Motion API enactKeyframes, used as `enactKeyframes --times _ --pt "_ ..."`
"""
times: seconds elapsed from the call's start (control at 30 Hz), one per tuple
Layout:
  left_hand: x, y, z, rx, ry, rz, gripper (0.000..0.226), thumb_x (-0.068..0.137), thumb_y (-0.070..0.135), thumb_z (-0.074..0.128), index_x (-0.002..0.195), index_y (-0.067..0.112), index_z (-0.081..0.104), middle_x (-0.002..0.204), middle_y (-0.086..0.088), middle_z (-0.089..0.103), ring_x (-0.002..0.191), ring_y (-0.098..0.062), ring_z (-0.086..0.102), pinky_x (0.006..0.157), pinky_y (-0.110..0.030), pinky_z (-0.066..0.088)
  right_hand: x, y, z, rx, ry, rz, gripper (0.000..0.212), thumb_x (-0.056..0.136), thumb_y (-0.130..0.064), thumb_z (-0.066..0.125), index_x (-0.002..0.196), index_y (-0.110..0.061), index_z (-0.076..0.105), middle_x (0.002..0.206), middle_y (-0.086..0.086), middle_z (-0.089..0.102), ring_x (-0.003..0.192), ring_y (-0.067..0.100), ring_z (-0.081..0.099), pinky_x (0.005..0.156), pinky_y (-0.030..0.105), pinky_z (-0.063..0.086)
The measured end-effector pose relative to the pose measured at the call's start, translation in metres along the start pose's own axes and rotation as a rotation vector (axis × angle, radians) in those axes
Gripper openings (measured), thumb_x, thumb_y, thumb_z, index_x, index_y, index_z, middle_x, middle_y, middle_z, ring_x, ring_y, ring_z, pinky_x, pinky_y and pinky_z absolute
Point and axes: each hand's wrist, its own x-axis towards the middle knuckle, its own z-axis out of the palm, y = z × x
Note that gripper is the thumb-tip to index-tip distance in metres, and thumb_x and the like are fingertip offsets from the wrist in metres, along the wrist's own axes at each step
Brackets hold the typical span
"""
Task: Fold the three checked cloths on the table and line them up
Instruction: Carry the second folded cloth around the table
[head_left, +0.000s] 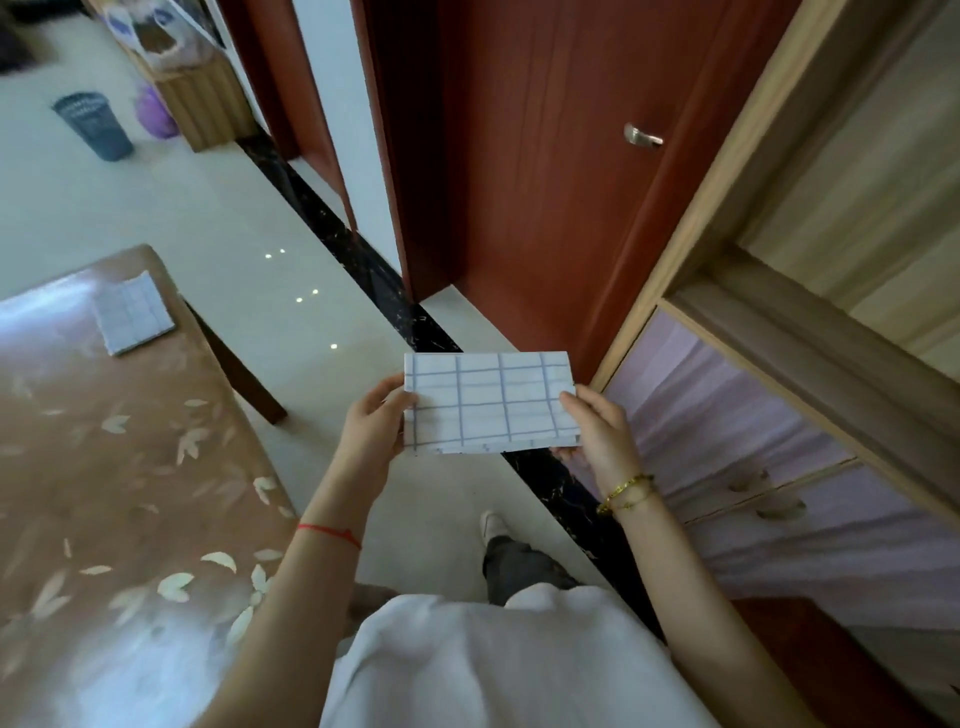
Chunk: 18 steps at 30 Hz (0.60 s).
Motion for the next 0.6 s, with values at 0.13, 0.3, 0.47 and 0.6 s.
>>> enactKeyframes --times 0.13,0.3,0.47,0.6 --pt "0.044 0.026 0.010 -0.060 0.121 0.005 0.030 0.092 0.007 0.051 0.106 0.026 0.070 0.108 -0.013 0.067 0.092 -0.026 0.063 0.088 -0.044 0.053 0.072 -0.034 0.009 -0.087 -0.122 -0.026 0.024 0.097 -0.014 0.050 0.080 -0.003 0.062 0.068 0.011 0.059 0.061 0.028 0.052 0.049 0.031 0.038" --pt "0.084 0.050 0.011 -0.129 0.251 0.028 0.035 0.095 0.009 0.053 0.127 0.018 0.062 0.120 -0.013 0.066 0.107 -0.031 0.065 0.077 -0.034 0.056 0.146 -0.067 0.033 -0.145 -0.242 -0.040 0.025 0.096 -0.014 0.050 0.082 0.006 0.055 0.069 0.012 0.054 0.059 0.027 0.051 0.048 0.031 0.038" --pt "0.113 0.066 0.001 -0.200 0.341 0.051 0.034 0.096 0.009 0.054 0.129 0.015 0.059 0.120 -0.012 0.066 0.108 -0.029 0.065 0.072 -0.032 0.055 0.200 -0.087 0.067 -0.195 -0.364 -0.049 0.019 0.097 -0.013 0.051 0.082 -0.006 0.061 0.064 0.001 0.057 0.052 0.016 0.054 0.041 0.025 0.039" --pt "0.144 0.077 -0.016 -0.234 0.433 0.058 0.037 0.093 0.009 0.056 0.129 0.017 0.060 0.121 -0.011 0.067 0.107 -0.026 0.065 0.067 -0.029 0.052 0.245 -0.096 0.103 -0.203 -0.450 -0.026 0.027 0.097 -0.014 0.051 0.095 0.013 0.052 0.077 0.012 0.048 0.063 0.024 0.049 0.038 0.019 0.041"
